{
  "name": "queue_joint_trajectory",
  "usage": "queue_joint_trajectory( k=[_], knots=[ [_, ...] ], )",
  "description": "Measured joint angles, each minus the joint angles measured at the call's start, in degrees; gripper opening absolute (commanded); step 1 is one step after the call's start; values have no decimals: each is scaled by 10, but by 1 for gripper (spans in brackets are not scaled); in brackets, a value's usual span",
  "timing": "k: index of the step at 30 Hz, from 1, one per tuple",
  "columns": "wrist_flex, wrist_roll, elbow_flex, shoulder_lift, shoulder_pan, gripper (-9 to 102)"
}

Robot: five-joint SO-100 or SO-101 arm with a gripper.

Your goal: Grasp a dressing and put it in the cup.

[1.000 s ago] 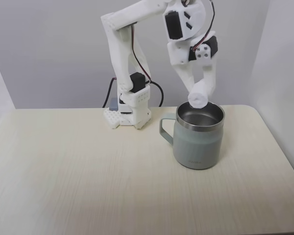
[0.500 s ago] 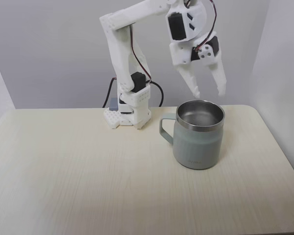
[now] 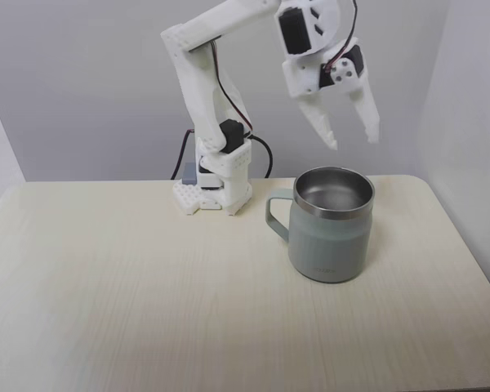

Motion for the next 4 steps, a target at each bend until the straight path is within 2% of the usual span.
queue_joint_trajectory(
  k=[4],
  knots=[
    [0, -6, -1, 0, 0, 18]
  ],
)
